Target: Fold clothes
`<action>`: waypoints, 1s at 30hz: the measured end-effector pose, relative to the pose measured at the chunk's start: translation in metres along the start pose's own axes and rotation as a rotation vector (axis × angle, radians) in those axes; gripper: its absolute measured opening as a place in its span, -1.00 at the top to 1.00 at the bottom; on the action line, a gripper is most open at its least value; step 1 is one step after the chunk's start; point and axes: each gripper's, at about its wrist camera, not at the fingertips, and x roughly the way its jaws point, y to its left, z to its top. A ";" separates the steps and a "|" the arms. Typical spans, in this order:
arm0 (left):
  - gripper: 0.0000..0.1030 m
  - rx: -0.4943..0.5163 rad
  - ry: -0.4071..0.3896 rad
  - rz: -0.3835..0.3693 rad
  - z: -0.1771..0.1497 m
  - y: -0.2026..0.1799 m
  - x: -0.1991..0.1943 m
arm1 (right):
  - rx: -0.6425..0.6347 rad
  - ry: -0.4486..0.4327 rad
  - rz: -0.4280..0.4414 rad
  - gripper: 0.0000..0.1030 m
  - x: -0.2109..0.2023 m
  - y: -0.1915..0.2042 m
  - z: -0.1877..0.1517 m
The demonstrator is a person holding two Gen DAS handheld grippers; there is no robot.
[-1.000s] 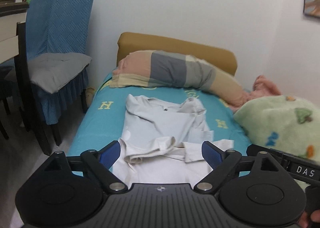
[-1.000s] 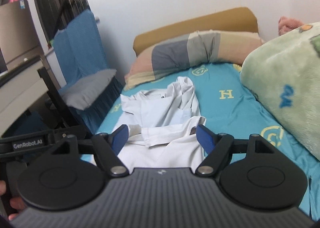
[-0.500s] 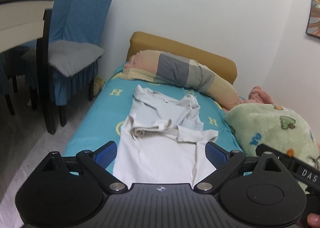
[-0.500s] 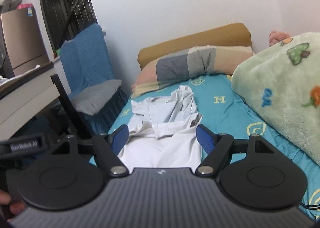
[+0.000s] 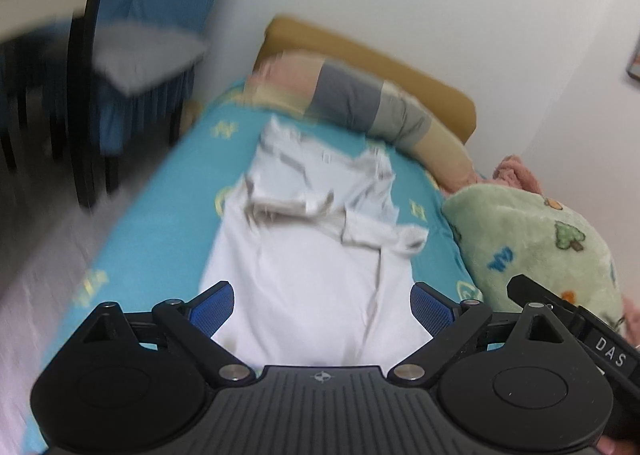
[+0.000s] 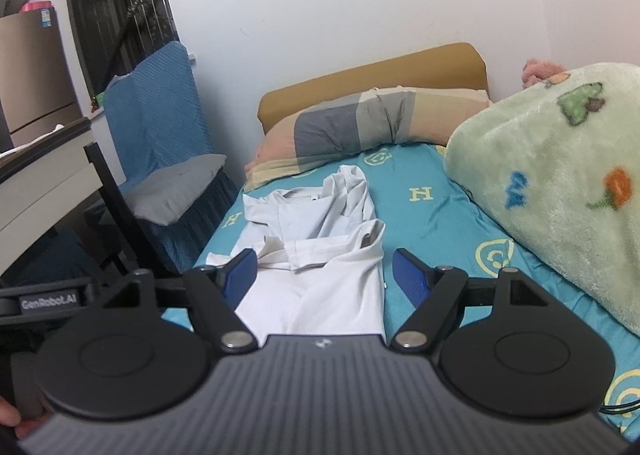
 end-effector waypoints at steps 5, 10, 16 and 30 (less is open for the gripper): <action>-0.81 -0.199 0.170 -0.052 -0.008 0.029 0.033 | -0.001 0.018 -0.010 -0.48 0.004 0.000 -0.002; -0.72 -0.398 0.292 -0.068 -0.020 0.057 0.068 | -0.002 0.030 -0.017 -0.48 0.006 0.001 -0.004; -0.66 -0.571 0.308 -0.063 -0.030 0.084 0.093 | 0.107 0.102 -0.021 -0.48 0.018 -0.012 -0.014; 0.91 -0.698 0.117 -0.049 -0.021 0.102 0.079 | 0.922 0.437 0.195 -0.48 0.087 -0.059 -0.105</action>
